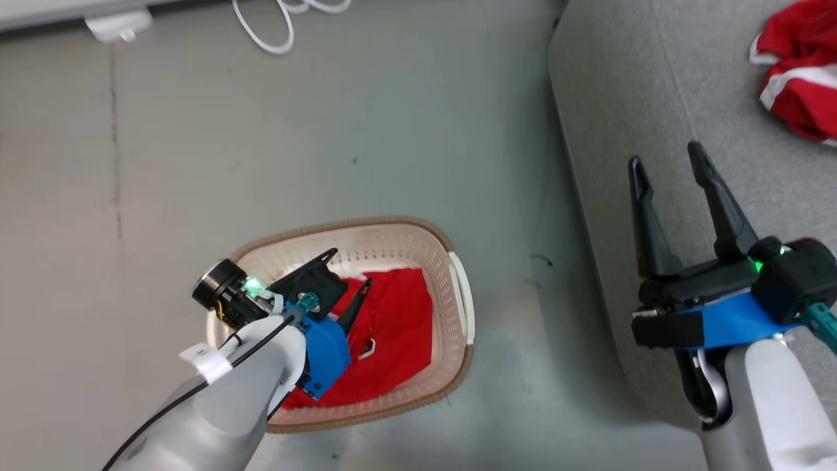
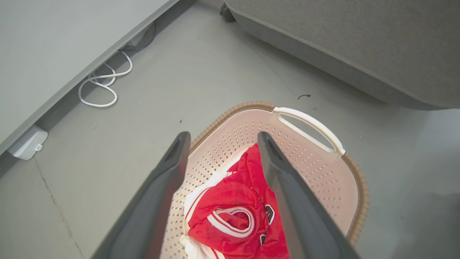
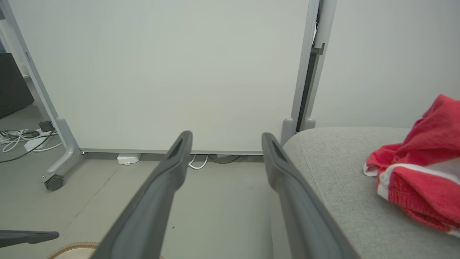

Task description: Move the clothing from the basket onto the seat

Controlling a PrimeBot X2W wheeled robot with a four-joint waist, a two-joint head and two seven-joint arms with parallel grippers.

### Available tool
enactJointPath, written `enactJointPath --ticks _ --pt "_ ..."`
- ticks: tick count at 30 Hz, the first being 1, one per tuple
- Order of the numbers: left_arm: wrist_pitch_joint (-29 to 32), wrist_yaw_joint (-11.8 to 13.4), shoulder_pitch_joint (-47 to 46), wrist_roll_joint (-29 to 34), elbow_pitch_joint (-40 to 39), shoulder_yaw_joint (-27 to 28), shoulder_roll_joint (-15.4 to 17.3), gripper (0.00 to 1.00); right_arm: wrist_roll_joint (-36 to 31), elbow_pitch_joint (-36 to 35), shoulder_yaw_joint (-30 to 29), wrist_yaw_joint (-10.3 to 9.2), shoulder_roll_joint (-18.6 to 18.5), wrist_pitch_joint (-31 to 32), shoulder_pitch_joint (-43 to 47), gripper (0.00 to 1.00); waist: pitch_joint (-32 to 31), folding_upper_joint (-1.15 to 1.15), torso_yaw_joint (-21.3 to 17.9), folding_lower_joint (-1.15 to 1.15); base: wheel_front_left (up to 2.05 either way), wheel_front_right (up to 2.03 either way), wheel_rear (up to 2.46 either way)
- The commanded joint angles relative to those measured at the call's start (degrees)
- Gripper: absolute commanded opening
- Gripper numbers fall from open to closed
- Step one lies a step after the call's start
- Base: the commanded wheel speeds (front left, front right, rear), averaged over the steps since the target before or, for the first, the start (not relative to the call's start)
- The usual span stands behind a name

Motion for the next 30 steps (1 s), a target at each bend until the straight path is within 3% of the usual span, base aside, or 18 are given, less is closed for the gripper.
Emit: enactJointPath --ticks 1,12,21,30 --pt "0.7 0.0 -2.2 -0.6 1.9 -2.7 0.1 1.0 0.3 -0.6 0.3 0.03 -0.3 -0.2 -1.8 1.0 5.2 0.0 -1.8 -0.01 0.0 0.0 0.0" --pt "6.9 0.0 -9.9 -4.1 11.2 -17.1 -0.3 1.0 0.3 -3.5 -0.8 0.03 -0.7 -0.2 -5.2 1.0 15.4 0.0 -3.8 -0.01 0.0 0.0 0.0" --pt "12.7 0.0 -13.8 -4.2 16.3 -21.6 0.6 1.0 -0.1 -7.0 -0.5 0.03 -0.1 -0.2 -7.2 1.0 22.6 0.0 -5.7 -0.01 0.0 0.0 0.0" --pt "15.8 0.0 -17.4 -1.7 17.5 -22.6 2.3 1.0 -0.9 -11.5 0.1 0.03 -0.2 -0.2 -7.6 1.0 28.5 0.0 -6.8 -0.01 0.0 0.0 0.0"
